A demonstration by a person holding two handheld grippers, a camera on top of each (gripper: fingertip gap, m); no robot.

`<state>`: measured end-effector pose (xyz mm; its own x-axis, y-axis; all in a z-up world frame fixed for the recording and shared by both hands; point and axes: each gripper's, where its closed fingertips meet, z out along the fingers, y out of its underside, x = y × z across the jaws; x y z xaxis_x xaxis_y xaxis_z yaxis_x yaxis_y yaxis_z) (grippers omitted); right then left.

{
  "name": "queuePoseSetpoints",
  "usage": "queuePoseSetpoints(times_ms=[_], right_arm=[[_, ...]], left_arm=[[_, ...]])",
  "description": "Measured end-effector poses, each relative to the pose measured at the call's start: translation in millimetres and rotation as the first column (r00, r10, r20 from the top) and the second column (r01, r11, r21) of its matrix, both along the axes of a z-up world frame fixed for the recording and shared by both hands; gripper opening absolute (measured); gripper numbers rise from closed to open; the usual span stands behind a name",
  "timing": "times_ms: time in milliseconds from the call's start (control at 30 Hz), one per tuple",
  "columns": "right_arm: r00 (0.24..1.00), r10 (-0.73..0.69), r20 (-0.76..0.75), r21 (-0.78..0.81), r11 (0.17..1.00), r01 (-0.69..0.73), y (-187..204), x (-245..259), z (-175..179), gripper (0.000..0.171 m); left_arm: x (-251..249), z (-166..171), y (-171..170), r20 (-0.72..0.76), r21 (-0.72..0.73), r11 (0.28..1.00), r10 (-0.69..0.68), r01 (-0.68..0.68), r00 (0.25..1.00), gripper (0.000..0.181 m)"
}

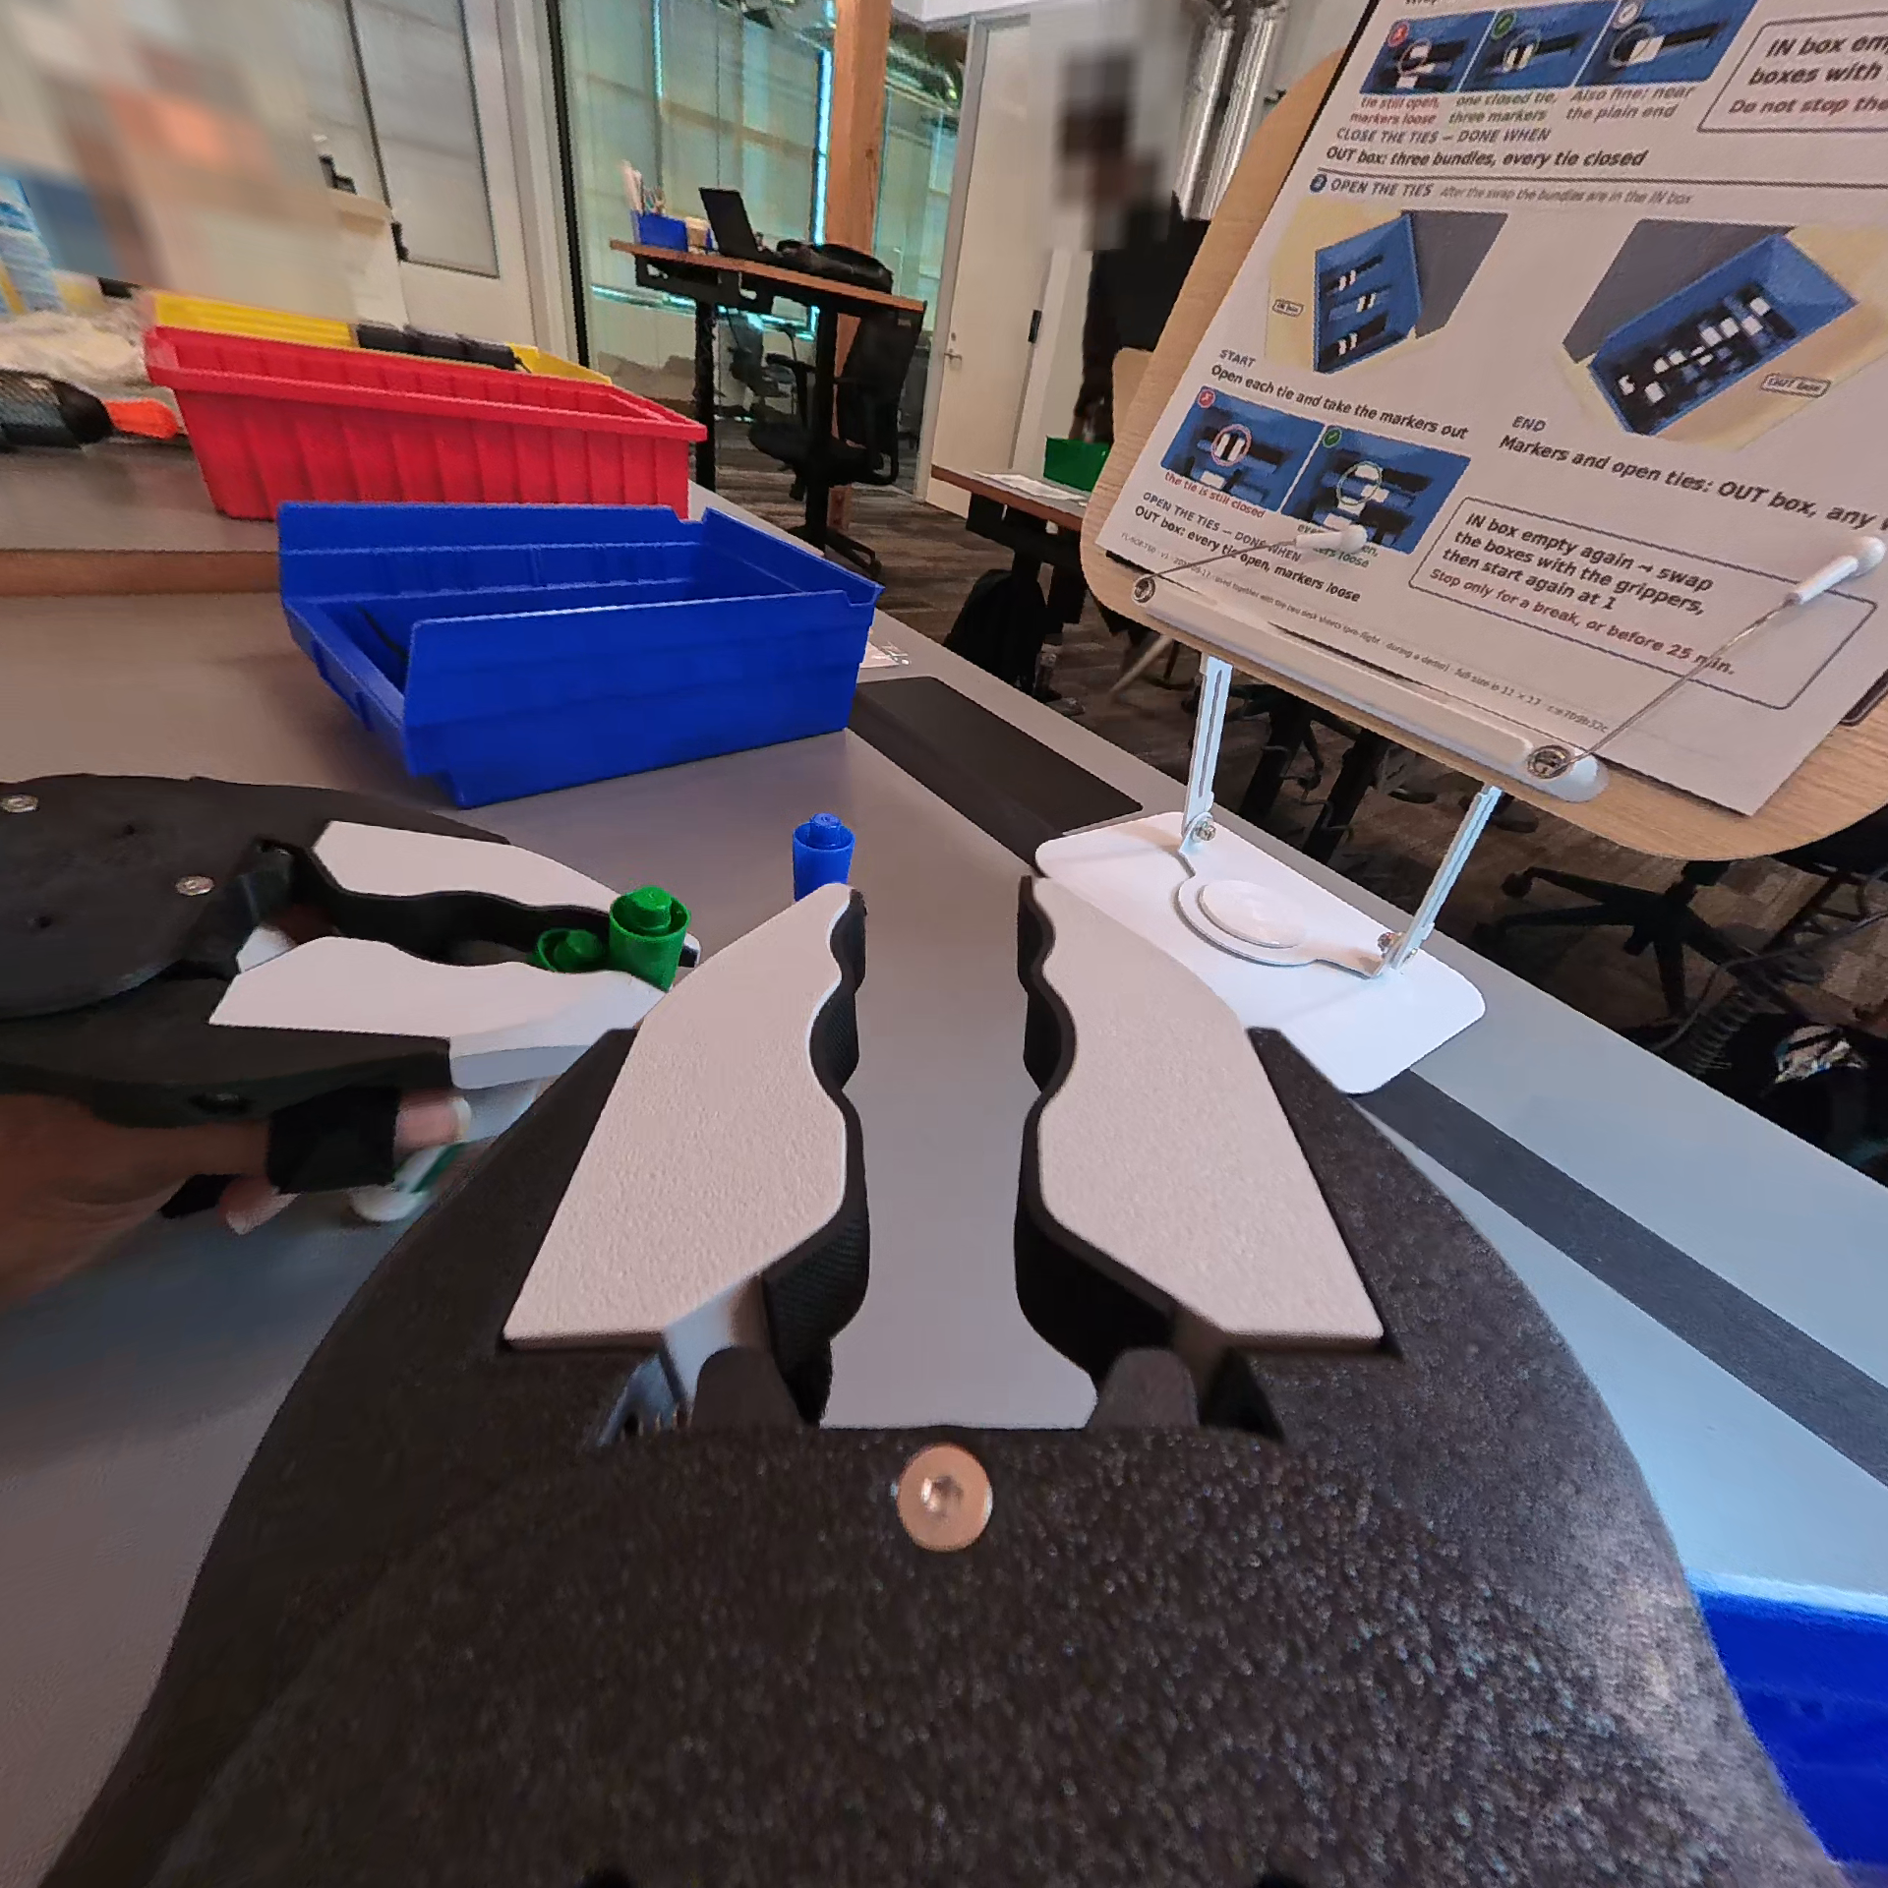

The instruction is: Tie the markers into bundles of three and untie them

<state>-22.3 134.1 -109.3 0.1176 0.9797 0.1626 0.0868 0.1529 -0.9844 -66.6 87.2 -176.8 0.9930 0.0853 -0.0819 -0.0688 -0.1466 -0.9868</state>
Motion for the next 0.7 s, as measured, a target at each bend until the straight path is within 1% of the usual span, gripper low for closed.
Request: queuePoseSetpoints(times_ms=[67,233,333,367,500,633,700], right_arm=[[1.0,0.003,0.003,-0.007,1.0,-0.003,0,-1,-2,0.029],[0.999,0.035,0.04,-0.019,0.999,-0.034,-3,-4,-12,0.029],[0.992,0.089,0.088,-0.035,0.996,-0.087,-11,-8,-23,0.029],[0.985,0.127,0.113,-0.045,0.991,-0.123,-17,-9,-28,0.029],[0.926,0.306,0.222,-0.087,0.952,-0.294,-46,-12,-52,0.029],[0.848,0.403,0.344,-0.06,0.911,-0.408,-71,-10,-77,0.029],[0.817,0.439,0.374,-0.07,0.892,-0.447,-82,-10,-85,0.029]], left_arm=[[-2,0,-1,0.03,0.001,1.0,-0.013,0.013,0.999,0.017],[-3,1,-4,0.042,0.02,0.999,-0.028,0.027,0.999,0.018],[-4,1,-5,0.049,0.028,0.999,-0.036,0.034,0.998,0.018],[-4,1,-6,0.054,0.036,0.999,-0.041,0.039,0.998,0.018],[-2,6,-9,0.068,0.078,0.995,-0.064,0.059,0.996,0.018],[-3,12,-16,0.084,0.127,0.99,-0.079,0.068,0.993,0.018],[-4,12,-19,0.088,0.135,0.989,-0.078,0.066,0.993,0.018]])
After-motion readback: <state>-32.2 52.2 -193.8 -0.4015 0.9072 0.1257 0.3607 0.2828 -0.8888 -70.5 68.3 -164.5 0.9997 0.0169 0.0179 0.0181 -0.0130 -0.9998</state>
